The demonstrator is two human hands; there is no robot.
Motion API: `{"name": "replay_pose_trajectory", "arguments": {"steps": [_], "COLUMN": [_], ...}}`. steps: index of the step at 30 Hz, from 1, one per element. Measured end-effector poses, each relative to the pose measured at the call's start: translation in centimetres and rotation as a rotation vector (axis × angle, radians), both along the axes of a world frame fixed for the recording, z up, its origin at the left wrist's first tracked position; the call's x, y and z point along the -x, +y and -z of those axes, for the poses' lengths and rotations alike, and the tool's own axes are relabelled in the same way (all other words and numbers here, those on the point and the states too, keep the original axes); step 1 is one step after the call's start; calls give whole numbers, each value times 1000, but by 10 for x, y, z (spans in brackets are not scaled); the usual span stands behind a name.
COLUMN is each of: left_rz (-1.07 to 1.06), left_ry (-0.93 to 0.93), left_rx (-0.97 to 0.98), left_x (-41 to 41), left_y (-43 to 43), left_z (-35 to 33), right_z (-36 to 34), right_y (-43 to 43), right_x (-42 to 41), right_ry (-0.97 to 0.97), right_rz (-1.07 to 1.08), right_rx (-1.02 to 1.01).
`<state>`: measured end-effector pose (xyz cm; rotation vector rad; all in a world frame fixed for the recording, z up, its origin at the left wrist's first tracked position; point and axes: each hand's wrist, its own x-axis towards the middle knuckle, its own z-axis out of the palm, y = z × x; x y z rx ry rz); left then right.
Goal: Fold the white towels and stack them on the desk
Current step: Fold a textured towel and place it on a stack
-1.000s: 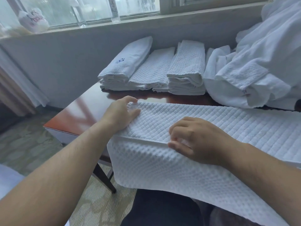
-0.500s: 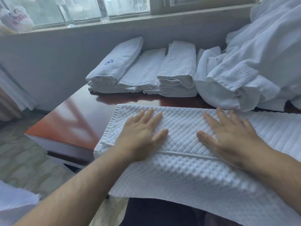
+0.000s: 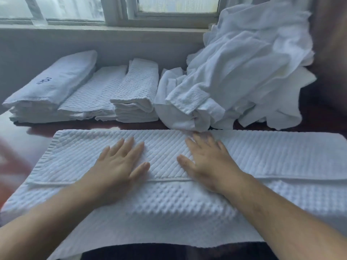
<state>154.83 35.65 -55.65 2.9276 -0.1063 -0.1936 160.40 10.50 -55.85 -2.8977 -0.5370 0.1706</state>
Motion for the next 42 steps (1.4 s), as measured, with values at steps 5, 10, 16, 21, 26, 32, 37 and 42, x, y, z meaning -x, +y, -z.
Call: {"name": "replay_pose_trajectory", "arguments": {"steps": [5, 10, 16, 21, 26, 32, 37, 42], "left_rz": [249, 429, 499, 497, 518, 717, 698, 666], "left_ry": [-64, -114, -307, -331, -354, -409, -339, -328], "left_rx": [5, 30, 47, 104, 158, 264, 264, 296], "left_x": [-23, -60, -65, -65, -61, -42, -35, -35], "left_y": [-109, -209, -252, -249, -252, -263, -266, -264], "left_z": [4, 5, 20, 19, 15, 11, 20, 19], "right_z": [-2, 2, 11, 8, 31, 75, 84, 65], "right_y": [-113, -233, -285, -284, -306, -298, -299, -304], "right_x": [5, -9, -7, 8, 71, 139, 150, 159], "right_ry": [18, 61, -51, -325, -397, -517, -50, -226], "right_rz": [318, 657, 756, 731, 808, 1124, 1129, 969], "right_rx": [68, 117, 20, -180, -256, -699, -845, -769]}}
